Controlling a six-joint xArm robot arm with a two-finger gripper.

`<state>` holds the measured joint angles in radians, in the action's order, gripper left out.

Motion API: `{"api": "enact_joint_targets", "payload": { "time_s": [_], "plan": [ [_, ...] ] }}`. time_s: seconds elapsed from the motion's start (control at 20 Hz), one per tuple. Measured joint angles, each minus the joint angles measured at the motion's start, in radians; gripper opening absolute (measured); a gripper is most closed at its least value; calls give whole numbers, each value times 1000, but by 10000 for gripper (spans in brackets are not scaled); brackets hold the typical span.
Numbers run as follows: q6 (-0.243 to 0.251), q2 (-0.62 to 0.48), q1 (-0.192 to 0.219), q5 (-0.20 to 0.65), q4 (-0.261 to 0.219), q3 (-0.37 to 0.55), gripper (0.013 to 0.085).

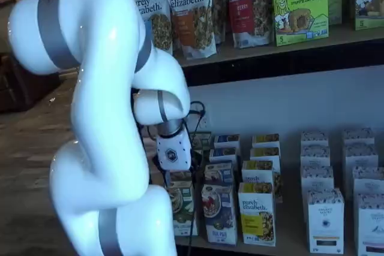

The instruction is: Pick up the blue and white box that is on the bottom shelf, the second box from the left

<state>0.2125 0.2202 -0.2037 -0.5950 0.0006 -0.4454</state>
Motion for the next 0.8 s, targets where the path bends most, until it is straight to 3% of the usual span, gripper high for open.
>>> {"api": "enact_joint_targets", "payload": {
  "time_s": [0.45, 0.8],
  "plan": [
    [-11, -219, 30, 155, -23, -62, 850],
    [-47, -391, 58, 236, -15, -148, 850]
  ]
}}
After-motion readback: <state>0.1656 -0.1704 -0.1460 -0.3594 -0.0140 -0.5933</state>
